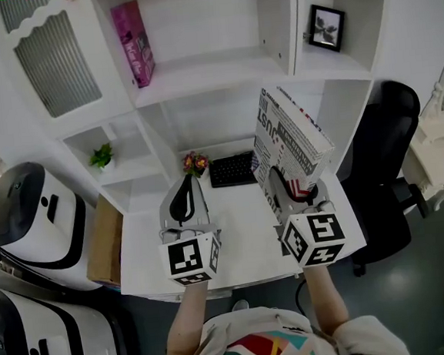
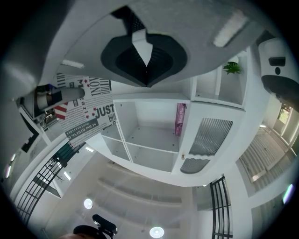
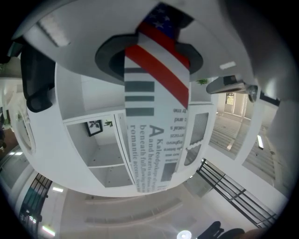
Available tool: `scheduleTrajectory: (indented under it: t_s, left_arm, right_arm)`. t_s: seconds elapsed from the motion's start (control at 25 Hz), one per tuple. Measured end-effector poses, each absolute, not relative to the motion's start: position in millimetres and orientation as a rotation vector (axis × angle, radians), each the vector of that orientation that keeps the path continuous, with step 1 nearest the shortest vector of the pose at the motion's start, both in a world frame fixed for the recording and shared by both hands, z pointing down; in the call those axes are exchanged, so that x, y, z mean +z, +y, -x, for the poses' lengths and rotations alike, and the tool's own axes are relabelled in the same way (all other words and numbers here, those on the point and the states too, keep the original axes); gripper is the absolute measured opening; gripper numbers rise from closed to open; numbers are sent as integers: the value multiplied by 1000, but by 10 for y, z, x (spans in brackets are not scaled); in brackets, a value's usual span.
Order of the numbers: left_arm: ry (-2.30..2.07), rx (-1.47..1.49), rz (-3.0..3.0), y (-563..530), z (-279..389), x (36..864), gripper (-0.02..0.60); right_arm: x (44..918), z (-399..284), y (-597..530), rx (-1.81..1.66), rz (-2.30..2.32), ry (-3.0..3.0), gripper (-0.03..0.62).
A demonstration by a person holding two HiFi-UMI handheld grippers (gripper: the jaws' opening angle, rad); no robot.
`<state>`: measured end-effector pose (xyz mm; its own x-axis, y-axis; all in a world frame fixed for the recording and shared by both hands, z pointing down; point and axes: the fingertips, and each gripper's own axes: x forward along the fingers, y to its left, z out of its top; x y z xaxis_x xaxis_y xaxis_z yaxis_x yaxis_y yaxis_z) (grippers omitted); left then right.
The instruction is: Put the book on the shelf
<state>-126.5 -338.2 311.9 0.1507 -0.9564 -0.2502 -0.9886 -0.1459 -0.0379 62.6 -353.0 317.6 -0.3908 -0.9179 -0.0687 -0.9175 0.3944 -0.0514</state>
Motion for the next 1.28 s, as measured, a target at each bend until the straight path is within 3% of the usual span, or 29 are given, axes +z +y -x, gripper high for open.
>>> scheduleTrajectory:
  t_s: [0.8, 1.28]
  left_arm:
    - [1858, 244, 2253, -3584, 1263, 2933, 2]
    - [1905, 236, 2227, -3605, 1423, 2968, 2]
  right_arm:
    - [1046, -518, -4609, 196, 1664, 2553, 155]
    - [807, -192, -5455, 145, 1805, 2559, 155]
